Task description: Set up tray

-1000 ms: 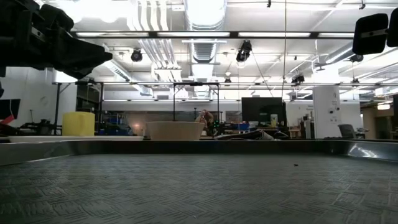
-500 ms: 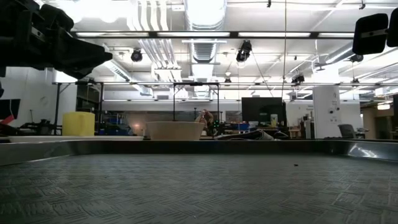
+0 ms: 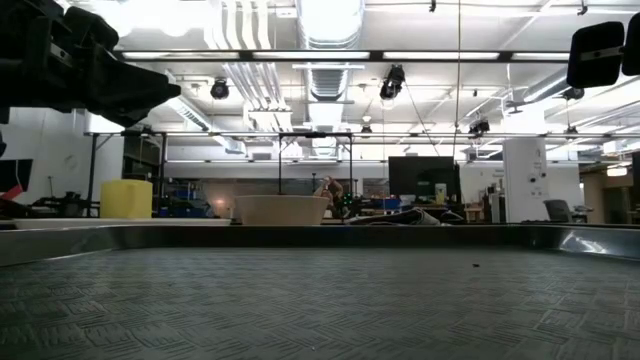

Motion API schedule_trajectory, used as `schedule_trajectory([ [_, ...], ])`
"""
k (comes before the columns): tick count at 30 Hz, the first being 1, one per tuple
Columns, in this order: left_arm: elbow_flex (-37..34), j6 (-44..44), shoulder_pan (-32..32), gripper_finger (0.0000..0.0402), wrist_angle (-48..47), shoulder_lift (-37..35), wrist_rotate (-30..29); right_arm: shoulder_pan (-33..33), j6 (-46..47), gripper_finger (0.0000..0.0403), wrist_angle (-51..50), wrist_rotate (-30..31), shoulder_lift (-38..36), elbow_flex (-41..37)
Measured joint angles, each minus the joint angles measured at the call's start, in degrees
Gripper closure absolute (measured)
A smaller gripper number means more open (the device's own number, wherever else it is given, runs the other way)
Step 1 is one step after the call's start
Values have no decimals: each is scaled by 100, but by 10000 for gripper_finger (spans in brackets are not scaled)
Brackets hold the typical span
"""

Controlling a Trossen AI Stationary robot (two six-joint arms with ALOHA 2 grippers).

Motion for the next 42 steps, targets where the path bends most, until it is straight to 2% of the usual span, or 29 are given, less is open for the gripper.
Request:
schedule_trajectory([
  [9, 1, -26, 0, 294, 2, -2, 12, 0, 0, 303, 2, 0, 0, 0],
  [14, 71, -522, 0, 294, 124, 0, 32, -1, 0, 303, 1, 0, 1, 0],
  [26, 967, -334, 0, 294, 168, 87, 13, -1, 0, 303, 0, 0, 1, 0],
  [31, 2019, 27, 0, 294, -401, 619, 1, -1, 0, 303, 2, 0, 2, 0],
  [34, 2927, 236, 0, 294, -1049, 1276, -34, 0, 0, 303, 2, 0, 0, 0],
  [36, 3603, 383, 2, 294, -1584, 1767, -262, 0, 0, 303, 1, 0, 2, 0],
  [39, 4553, 467, 2, 294, -2143, 2479, -1038, 0, 0, 303, 2, 0, 1, 0],
  [42, 5461, 266, 4, 294, -2466, 3281, -2411, 0, 0, 303, 2, 0, 2, 0],
])
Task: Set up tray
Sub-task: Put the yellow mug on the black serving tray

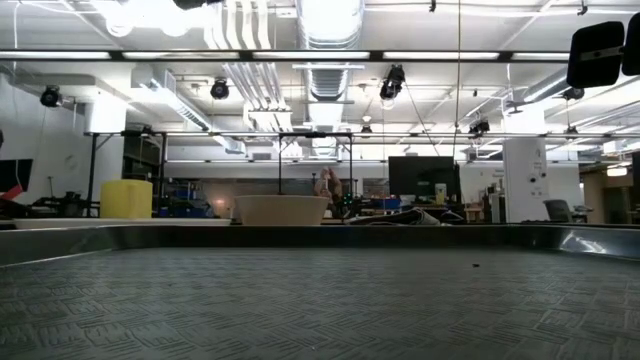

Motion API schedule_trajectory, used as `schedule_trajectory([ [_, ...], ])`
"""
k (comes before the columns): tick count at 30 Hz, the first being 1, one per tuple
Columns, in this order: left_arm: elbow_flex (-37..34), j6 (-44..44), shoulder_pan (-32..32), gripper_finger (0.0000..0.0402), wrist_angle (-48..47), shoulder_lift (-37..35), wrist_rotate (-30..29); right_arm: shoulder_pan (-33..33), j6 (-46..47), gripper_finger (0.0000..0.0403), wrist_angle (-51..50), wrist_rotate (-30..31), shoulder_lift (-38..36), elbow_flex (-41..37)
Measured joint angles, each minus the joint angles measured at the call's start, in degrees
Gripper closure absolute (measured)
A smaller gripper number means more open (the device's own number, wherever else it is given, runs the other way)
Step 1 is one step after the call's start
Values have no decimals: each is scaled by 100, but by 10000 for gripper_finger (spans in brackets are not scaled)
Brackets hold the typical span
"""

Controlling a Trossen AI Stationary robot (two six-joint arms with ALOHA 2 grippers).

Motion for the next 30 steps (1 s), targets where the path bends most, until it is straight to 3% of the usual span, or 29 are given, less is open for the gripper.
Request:
schedule_trajectory([
  [4, 1403, -535, 2, 294, -415, 941, -1437, -2, 0, 303, 0, 0, 0, 0],
  [11, 4289, -1746, -2, 294, -3792, 2661, -2517, -2, 0, 303, 0, 0, 0, 0],
  [16, 6507, -4255, -20, 294, -6892, 3873, -3336, -2, 0, 303, 0, 0, 0, 0],
  [20, 7999, -6039, 101, 294, -8661, 4739, -3399, -2, 0, 303, 0, 0, 0, 0],
  [24, 6894, -7119, 155, 294, -8210, 4263, -3260, 0, 2, 303, 6, 0, 7, 0],
  [30, 5434, -8789, 265, 294, -8044, 3520, -2348, 0, 0, 303, 66, 24, 72, 2],
])
